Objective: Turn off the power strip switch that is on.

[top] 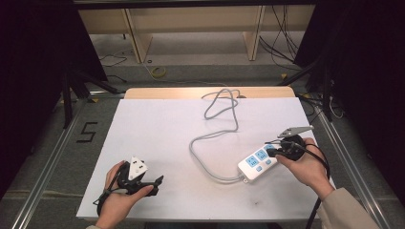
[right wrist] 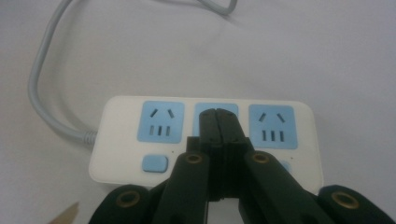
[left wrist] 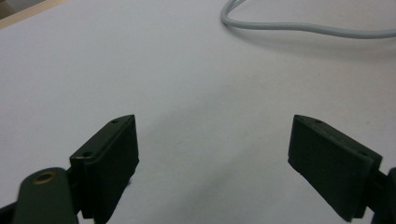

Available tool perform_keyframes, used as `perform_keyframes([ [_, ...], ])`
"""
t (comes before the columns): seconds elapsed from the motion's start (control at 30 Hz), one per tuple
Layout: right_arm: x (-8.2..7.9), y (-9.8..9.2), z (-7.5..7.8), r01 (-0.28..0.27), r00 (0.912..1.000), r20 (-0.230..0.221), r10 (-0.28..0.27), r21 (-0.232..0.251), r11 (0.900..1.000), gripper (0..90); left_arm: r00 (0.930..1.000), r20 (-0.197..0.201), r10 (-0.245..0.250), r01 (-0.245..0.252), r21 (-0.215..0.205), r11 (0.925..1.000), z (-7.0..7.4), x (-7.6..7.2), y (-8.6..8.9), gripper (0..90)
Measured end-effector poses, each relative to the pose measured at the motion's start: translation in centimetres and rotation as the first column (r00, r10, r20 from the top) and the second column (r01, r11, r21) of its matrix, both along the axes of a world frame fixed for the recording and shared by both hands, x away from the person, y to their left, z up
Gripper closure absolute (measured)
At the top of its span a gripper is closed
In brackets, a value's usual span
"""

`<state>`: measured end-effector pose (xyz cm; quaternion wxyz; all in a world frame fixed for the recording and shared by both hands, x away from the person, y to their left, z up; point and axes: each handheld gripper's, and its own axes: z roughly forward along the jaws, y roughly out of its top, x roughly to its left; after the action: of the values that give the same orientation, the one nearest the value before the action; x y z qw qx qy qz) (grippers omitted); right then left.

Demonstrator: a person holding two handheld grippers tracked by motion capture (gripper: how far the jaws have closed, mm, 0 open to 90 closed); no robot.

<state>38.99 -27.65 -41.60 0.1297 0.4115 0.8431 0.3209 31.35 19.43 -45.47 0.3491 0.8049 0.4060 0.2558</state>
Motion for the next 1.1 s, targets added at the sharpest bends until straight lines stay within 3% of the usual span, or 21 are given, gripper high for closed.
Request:
perform_keyframes([
  [0.23,-1.3,-0.2,-0.3,-0.038,0.9978,0.057,0.034,0.065,0.997,87.9,1.0000,-0.002,-0.001,0.001,0.001,1.0000,0.0,0.0,0.0,15.7],
  [0.37,-1.7,-0.2,-0.5,-0.054,0.9970,0.060,0.049,0.081,0.995,86.5,1.0000,-0.003,-0.002,0.002,0.001,1.0000,0.0,0.0,0.0,15.7],
  [0.4,-2.0,-0.3,-0.8,-0.066,0.9957,0.071,0.059,0.097,0.993,81.2,1.0000,-0.003,-0.003,0.003,0.000,1.0000,0.0,0.0,0.0,15.7],
  [0.53,-2.4,-0.4,-1.1,-0.086,0.9928,0.093,0.075,0.121,0.989,73.5,1.0000,-0.003,-0.004,0.004,-0.002,1.0000,0.0,0.0,0.0,15.7],
  [0.6,-2.8,-0.5,-1.5,-0.123,0.9851,0.138,0.102,0.149,0.981,63.7,1.0000,-0.004,-0.006,0.006,-0.002,1.0000,0.0,-0.1,0.1,15.7],
  [0.77,-3.5,-0.6,-2.0,-0.169,0.9737,0.179,0.141,0.157,0.973,51.4,1.0000,-0.003,-0.007,0.007,-0.001,1.0000,0.0,-0.1,0.1,15.7],
  [0.83,-4.0,-0.4,-2.4,-0.191,0.9688,0.191,0.158,0.172,0.966,40.7,0.9999,-0.005,-0.009,0.009,0.001,1.0000,0.0,-0.1,0.1,15.7],
  [1.1,-4.7,0.0,-2.9,-0.227,0.9558,0.234,0.177,0.205,0.952,28.5,0.9999,-0.007,-0.012,0.012,0.005,0.9999,0.0,-0.2,0.1,15.6],
])
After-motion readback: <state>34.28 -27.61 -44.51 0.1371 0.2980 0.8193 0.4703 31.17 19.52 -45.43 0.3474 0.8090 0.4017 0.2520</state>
